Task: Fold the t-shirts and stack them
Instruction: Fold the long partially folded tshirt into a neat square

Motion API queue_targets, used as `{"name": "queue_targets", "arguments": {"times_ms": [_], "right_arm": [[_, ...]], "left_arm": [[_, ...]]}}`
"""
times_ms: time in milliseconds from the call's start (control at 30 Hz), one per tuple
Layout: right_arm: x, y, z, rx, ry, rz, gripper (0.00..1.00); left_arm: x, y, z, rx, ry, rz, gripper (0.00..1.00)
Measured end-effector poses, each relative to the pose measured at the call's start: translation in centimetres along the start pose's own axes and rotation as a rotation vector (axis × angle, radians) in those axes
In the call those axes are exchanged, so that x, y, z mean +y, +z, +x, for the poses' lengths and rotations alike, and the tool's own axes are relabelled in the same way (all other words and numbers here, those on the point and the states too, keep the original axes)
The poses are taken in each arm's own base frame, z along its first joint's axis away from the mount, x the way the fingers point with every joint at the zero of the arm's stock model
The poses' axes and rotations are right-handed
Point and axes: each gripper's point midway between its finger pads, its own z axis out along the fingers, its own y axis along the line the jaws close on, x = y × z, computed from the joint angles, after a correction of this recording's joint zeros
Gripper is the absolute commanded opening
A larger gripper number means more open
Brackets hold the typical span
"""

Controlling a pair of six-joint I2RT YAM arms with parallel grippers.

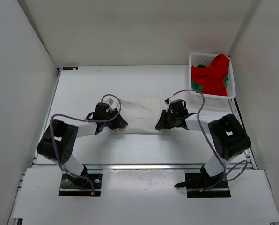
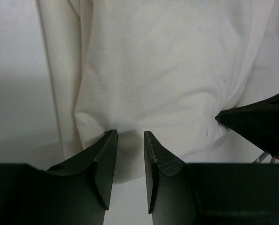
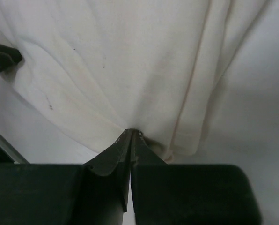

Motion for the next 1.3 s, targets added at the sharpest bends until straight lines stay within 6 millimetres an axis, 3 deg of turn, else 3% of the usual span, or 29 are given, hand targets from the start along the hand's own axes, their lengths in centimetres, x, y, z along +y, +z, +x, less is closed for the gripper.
{"name": "queue_targets", "arguments": {"times_ms": [133,233,400,467,533,600,667,800,967,1133,1233,1300], "right_arm": [[1.1,-1.4,2.2,0.028,-0.028,-0.010,0.01],[1.7,-2.7,1.5,0.008,-0.041,-0.009,0.00],[4.3,-3.9,-3.5,-0.094,-0.087,-0.060,0.00],[5.0,-3.6,-5.7,-0.123,-0.097,-0.083,0.00],[5.0,-2.5,-7.8,-0.140,-0.098,-0.096,0.01],[4.3,-0.9,-9.6,-0.139,-0.086,-0.096,0.00],[3.0,0.9,-10.5,-0.127,-0.069,-0.083,0.00],[-0.2,3.8,-10.6,-0.083,-0.013,-0.052,0.00],[-1.3,4.5,-10.5,-0.065,0.038,-0.088,0.00],[-1.4,4.5,-10.6,-0.072,0.040,-0.096,0.00],[-1.2,4.3,-10.7,-0.071,0.036,-0.100,0.13],[-0.5,4.0,-10.6,-0.064,0.027,-0.103,0.33]], "left_arm": [[0.3,-2.6,2.0,0.021,-0.002,-0.003,0.45],[-0.9,-4.1,1.3,-0.001,0.008,0.008,0.47],[-6.8,-4.3,-2.3,-0.061,0.066,0.104,0.46],[-8.7,-3.3,-3.8,-0.068,0.079,0.136,0.44],[-9.3,-1.3,-5.2,-0.059,0.073,0.142,0.43],[-8.1,1.0,-6.0,-0.043,0.049,0.112,0.43],[-5.4,2.9,-6.2,-0.021,0.011,0.057,0.42],[-0.4,4.4,-6.9,0.003,-0.092,-0.021,0.42],[1.3,3.9,-9.9,-0.083,-0.148,-0.003,0.45],[2.2,2.6,-9.9,-0.122,-0.231,0.062,0.52],[2.3,0.5,-10.0,-0.152,-0.245,0.058,0.56],[1.5,-1.3,-10.9,-0.194,-0.222,0.055,0.58]]}}
